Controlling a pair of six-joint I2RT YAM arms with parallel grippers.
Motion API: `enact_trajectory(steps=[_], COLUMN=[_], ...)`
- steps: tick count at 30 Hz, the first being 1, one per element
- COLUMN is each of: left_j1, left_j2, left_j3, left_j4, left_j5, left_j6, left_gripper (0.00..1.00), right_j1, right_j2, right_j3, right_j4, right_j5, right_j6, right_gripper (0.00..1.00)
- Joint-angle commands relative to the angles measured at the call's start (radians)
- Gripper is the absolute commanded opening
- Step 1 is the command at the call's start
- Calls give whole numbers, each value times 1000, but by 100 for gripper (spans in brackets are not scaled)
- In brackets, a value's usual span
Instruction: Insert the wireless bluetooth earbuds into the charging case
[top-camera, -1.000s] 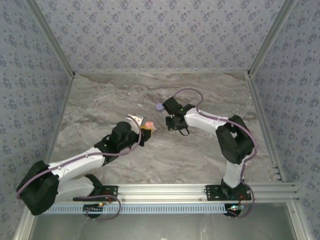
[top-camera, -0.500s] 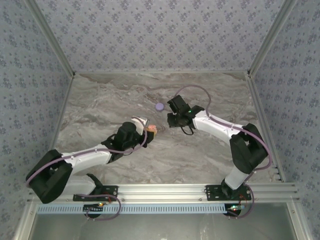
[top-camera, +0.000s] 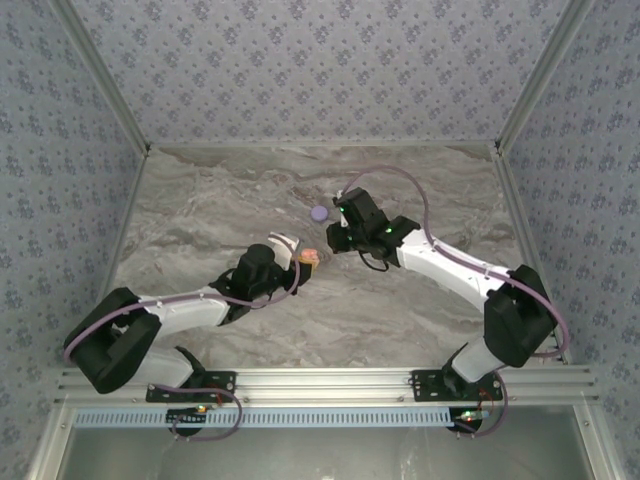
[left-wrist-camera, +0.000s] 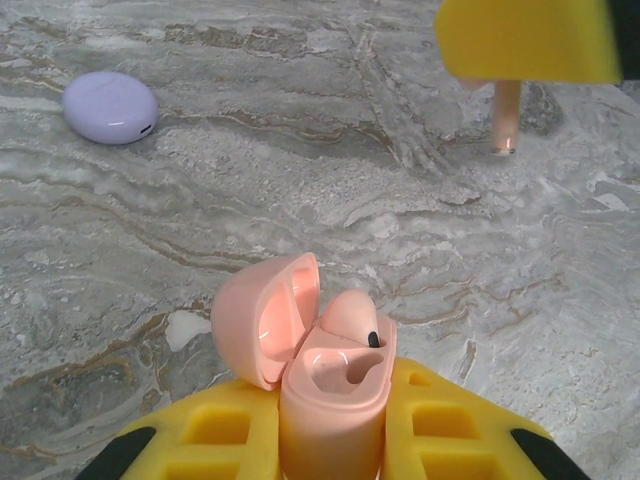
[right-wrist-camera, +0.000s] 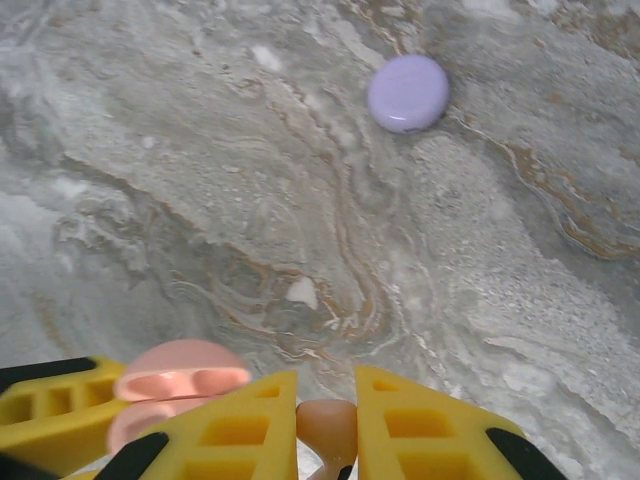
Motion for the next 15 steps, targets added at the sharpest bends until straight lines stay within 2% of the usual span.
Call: enact_trajectory(steps=[1,15], left_j1=[-1,-8], left_j2=[7,19], left_j3=[-7,-12], left_j4=[91,197], left_j5=[37,70], left_j6=[38,-2], left_gripper=[20,20], right_j1=[17,63], right_j2=[-38,-44], right_j3=[7,24], right_j4=[28,71], right_j5=[-15,-39], right_j6=[-27,-22], right_gripper=[19,19])
